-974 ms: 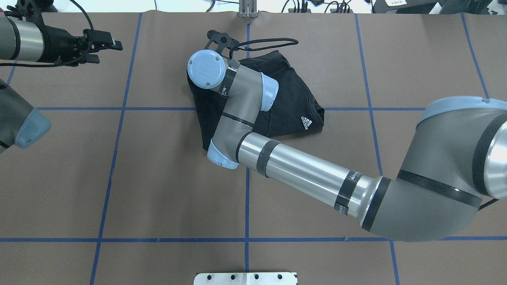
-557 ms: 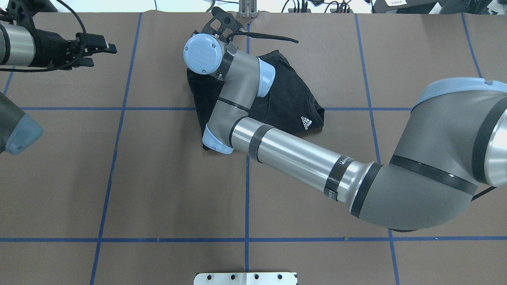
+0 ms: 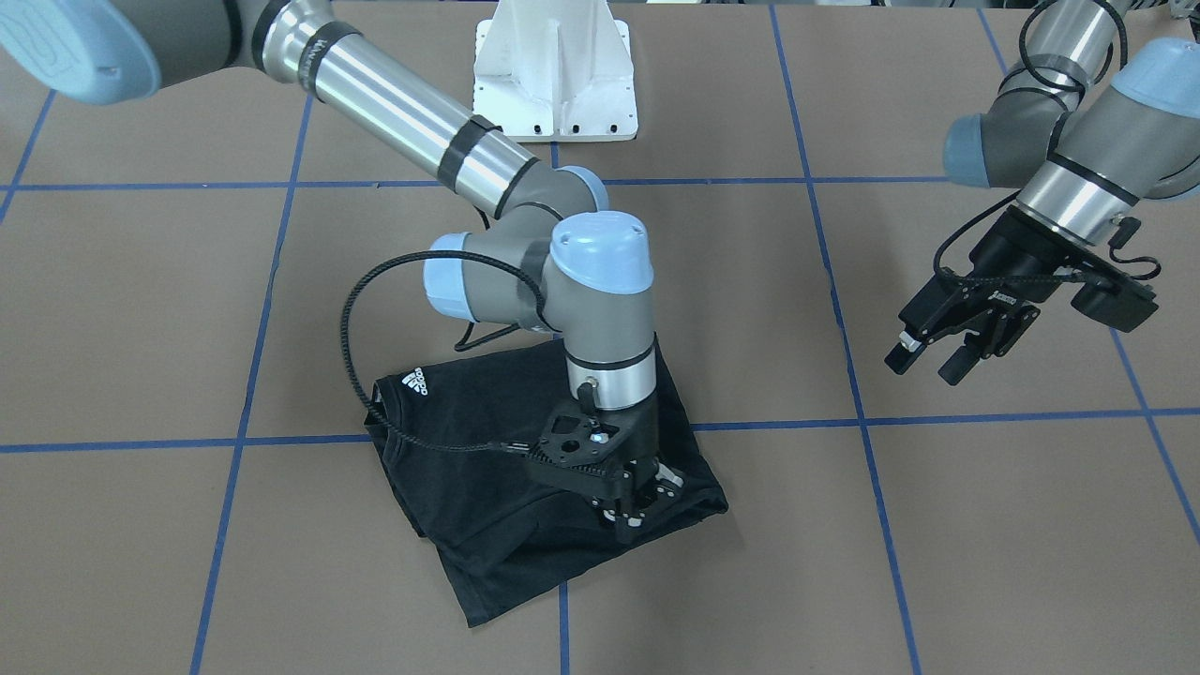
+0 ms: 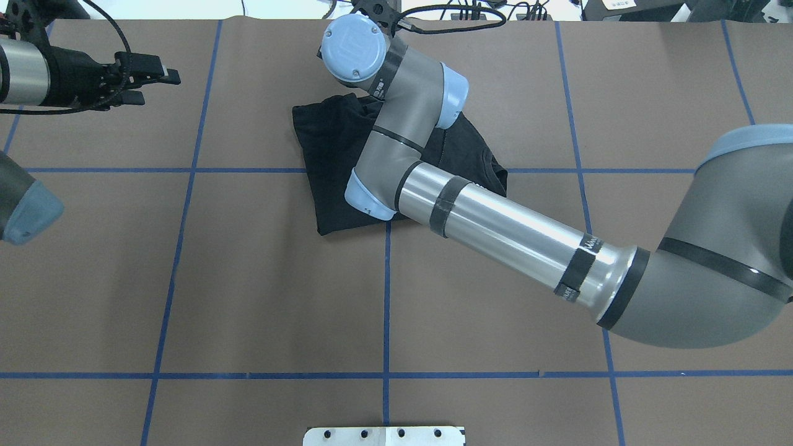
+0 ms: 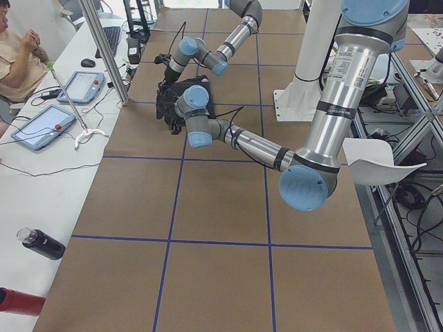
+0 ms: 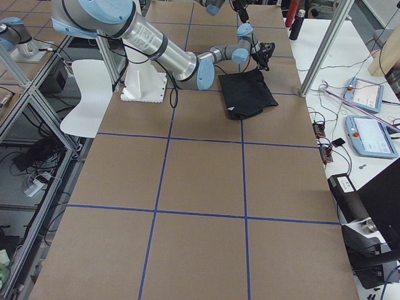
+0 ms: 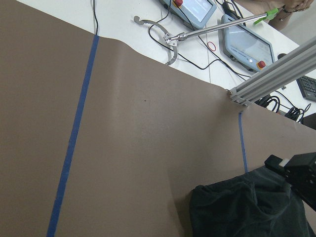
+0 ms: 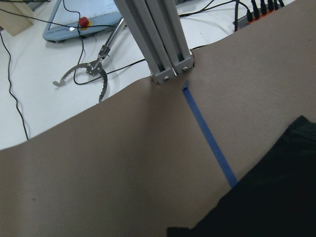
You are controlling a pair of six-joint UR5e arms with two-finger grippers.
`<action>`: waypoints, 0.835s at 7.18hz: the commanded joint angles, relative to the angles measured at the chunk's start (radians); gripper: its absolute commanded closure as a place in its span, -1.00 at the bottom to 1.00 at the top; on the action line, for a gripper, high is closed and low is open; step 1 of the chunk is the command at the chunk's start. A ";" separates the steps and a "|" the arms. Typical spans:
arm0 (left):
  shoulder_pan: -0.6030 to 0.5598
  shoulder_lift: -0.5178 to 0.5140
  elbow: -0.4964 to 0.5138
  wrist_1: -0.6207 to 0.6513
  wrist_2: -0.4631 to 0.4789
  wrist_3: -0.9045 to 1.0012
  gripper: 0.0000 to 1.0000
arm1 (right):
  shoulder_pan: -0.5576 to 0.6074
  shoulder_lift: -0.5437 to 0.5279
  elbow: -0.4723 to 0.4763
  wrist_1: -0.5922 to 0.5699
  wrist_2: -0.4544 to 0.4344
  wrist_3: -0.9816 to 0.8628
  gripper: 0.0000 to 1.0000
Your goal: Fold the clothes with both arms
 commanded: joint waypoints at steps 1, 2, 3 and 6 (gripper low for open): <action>0.002 0.000 -0.001 0.005 0.001 -0.004 -1.00 | 0.015 -0.150 0.180 -0.076 0.087 -0.127 1.00; 0.003 0.000 -0.001 0.005 0.001 -0.004 -1.00 | 0.015 -0.176 0.177 -0.078 0.092 -0.173 1.00; 0.008 -0.003 0.001 0.008 0.005 -0.007 -1.00 | 0.015 -0.187 0.177 -0.078 0.118 -0.189 1.00; 0.008 -0.003 0.001 0.008 0.007 -0.007 -1.00 | 0.010 -0.119 0.020 -0.005 0.093 -0.174 1.00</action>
